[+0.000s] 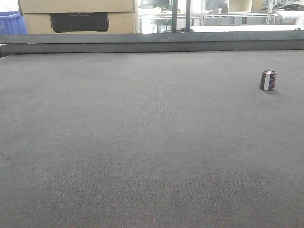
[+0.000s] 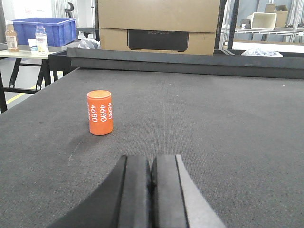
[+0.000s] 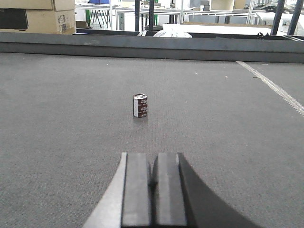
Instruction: Place cylindrical capacitor in blue bin on shelf
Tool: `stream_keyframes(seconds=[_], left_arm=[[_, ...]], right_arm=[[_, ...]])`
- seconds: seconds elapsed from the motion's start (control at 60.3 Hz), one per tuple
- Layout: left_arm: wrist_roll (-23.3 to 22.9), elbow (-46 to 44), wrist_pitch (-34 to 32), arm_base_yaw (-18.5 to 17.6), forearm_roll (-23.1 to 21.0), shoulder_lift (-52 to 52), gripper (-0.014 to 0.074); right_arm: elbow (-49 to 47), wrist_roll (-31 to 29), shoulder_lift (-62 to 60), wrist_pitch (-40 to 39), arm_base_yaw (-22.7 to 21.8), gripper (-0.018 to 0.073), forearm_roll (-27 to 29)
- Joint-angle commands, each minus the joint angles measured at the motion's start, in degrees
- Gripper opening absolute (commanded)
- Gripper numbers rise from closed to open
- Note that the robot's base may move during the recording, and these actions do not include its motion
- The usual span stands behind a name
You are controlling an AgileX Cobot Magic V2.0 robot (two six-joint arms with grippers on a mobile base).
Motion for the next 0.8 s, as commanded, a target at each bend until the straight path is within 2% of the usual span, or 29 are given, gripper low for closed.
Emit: stream_keyframes(seconds=[0.0, 0.415, 0.647, 0.78], left_arm=[[0.0, -0.1, -0.9, 0.0, -0.3, -0.3, -0.0111], [0.0, -0.1, -1.4, 0.0, -0.3, -0.3, -0.0111], [0.0, -0.1, -7.5, 0.0, -0.3, -0.3, -0.0111], [0.0, -0.1, -12.6, 0.0, -0.8, -0.3, -0.0111]], right_arm=[[0.1, 0.1, -0.2, -1.4, 0.1, -0.0159, -0.5], [0.1, 0.1, -0.2, -1.4, 0.1, -0.0159, -0.5], [0.1, 0.1, -0.2, -1.9, 0.1, -0.0159, -0.5], [0.1, 0.1, -0.2, -5.8, 0.1, -0.0159, -0.5]])
